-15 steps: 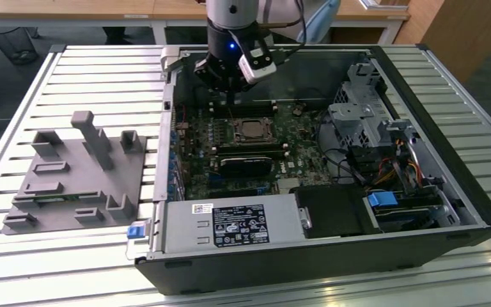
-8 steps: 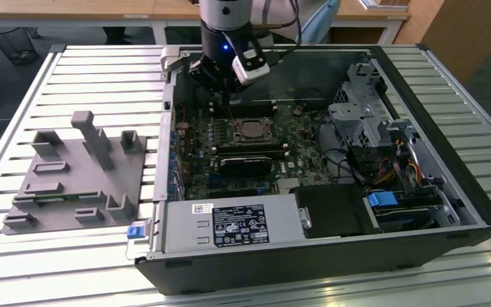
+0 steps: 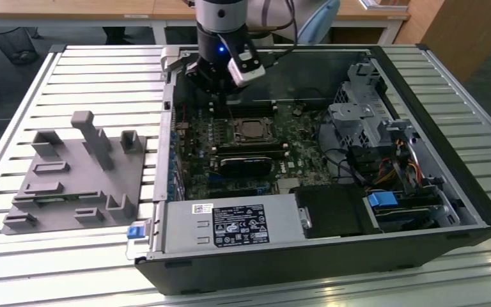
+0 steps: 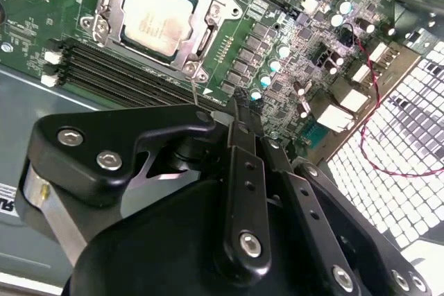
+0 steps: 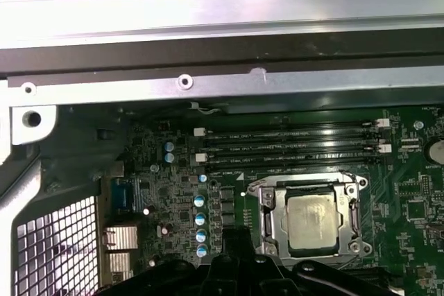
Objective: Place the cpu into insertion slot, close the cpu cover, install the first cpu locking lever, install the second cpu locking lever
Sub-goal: 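Install the first cpu locking lever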
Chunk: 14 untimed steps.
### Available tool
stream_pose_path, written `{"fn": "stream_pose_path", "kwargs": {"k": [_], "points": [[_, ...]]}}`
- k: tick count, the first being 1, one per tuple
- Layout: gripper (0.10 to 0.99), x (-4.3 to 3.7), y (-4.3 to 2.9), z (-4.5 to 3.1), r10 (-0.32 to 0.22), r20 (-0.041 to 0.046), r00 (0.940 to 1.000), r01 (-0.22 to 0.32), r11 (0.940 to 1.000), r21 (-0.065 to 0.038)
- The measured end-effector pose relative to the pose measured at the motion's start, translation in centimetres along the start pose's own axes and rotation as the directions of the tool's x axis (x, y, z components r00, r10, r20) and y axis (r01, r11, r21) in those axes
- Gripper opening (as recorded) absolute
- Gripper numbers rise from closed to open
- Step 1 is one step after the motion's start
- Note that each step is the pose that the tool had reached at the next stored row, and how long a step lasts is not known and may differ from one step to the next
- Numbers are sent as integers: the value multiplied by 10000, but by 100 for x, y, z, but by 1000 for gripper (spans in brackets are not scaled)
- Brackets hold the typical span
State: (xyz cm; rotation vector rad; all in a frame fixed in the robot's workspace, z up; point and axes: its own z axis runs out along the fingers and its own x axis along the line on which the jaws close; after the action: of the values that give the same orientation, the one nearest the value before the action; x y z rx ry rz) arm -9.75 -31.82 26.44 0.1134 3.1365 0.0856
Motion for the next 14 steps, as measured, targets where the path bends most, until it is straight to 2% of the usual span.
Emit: {"fn": "stream_pose_path", "kwargs": {"k": [14], "points": [[106, 47, 148, 59, 1, 0, 10000, -1, 10000, -1]]}}
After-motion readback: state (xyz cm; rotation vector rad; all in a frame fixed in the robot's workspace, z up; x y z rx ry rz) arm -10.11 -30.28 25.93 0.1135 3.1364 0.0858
